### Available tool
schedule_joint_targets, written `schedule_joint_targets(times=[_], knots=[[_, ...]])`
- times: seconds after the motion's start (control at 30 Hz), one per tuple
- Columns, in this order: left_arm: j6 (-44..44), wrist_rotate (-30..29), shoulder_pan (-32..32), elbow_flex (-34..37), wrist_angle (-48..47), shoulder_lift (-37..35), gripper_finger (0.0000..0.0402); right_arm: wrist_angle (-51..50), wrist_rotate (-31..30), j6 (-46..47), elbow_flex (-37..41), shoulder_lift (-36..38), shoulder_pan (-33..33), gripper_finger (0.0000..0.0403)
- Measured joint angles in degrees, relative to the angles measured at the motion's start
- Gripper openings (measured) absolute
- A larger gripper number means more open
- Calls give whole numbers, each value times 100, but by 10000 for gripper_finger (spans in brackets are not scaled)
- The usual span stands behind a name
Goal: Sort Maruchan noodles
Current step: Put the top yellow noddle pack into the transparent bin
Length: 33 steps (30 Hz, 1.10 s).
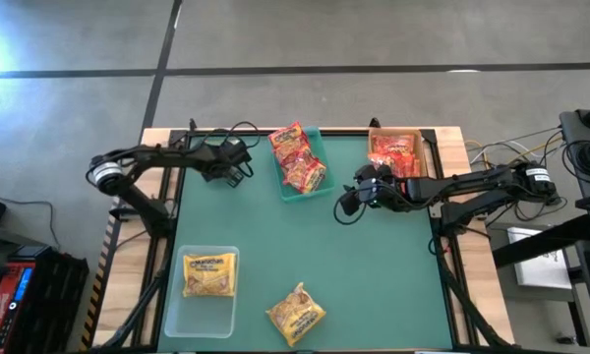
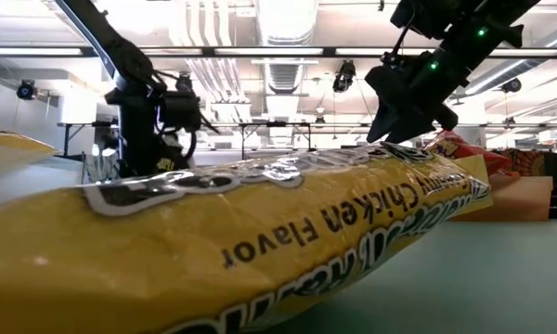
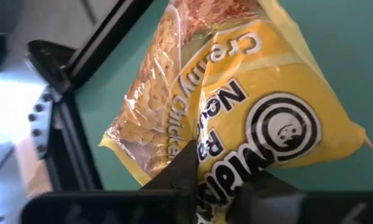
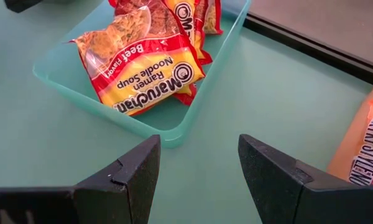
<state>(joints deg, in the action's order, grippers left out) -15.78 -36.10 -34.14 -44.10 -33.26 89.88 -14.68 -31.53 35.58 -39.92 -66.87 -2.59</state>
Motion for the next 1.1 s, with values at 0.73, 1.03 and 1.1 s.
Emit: schedule_joint_targets(times=[0.73, 1.03, 1.1], knots=[[-726, 1994, 2407, 2, -349, -1550, 0, 4, -147, -87, 179, 0, -4, 206], [-882, 3071, 3599, 2, -402, -1731, 0, 53, 146, 196, 319, 0, 29, 206], [-1109, 3086, 3760, 2, -418, -1728, 0, 135, 325, 195, 319, 0, 84, 206]])
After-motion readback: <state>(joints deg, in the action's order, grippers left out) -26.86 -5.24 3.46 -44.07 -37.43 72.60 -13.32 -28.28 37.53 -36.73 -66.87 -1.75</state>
